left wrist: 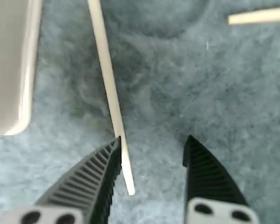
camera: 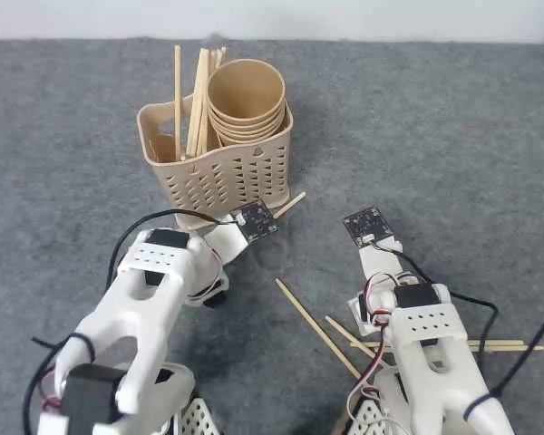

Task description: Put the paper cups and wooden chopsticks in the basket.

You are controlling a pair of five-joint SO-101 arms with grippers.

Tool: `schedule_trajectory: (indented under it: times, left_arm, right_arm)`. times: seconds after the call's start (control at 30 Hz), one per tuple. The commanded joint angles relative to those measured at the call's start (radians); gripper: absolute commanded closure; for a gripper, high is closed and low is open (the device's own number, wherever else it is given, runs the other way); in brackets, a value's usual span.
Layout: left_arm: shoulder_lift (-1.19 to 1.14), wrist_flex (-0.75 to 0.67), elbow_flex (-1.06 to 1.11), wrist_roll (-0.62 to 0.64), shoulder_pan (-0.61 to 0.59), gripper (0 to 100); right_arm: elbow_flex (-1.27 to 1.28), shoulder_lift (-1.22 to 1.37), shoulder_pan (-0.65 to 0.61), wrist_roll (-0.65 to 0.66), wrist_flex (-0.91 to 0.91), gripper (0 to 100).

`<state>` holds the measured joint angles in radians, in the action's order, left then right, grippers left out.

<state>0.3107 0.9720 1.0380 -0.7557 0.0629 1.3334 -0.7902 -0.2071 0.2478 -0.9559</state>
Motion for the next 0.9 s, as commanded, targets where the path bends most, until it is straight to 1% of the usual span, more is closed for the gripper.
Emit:
schedule_trajectory:
  times: [0.0,0.13,0.23,0.37,0.47,0.6,0.67,0.73,0.83,0.87]
  left_arm:
    - [0.0,-0.015,-0.012,-0.017,0.006,82]
    - [0.008,-0.021,-0.015,-0.017,0.006,87]
    - [0.008,-0.023,-0.05,0.003,-0.005,86]
    - [-0.002,-0.089,-0.084,0.138,-0.032,84]
    - [-0.002,-0.092,-0.068,0.152,-0.032,81]
    - [-0.002,-0.084,-0.065,0.152,-0.035,82]
    - [-0.002,-0.084,-0.064,0.152,-0.034,85]
    - [-0.002,-0.089,-0.042,0.152,-0.031,89]
    - [-0.002,-0.092,0.019,0.152,0.02,98]
    - [-0.002,-0.092,0.036,0.152,0.038,99]
  right_arm:
    - [-0.008,-0.033,0.015,0.015,-0.018,79.7]
    - [-0.008,-0.033,0.015,0.015,-0.018,79.7]
    - [-0.008,-0.033,0.015,0.015,-0.019,79.7]
    - [-0.008,-0.033,0.015,0.015,-0.019,79.7]
    - [-0.008,-0.033,0.015,0.015,-0.019,79.7]
    - [-0.008,-0.033,0.015,0.015,-0.019,79.7]
    - [-0.008,-0.033,0.015,0.015,-0.019,79.7]
    - [-0.008,-0.033,0.015,0.015,-0.019,79.7]
    - [-0.008,-0.033,0.015,0.015,-0.019,79.7]
    - [-0.006,-0.033,0.015,0.015,-0.019,79.7]
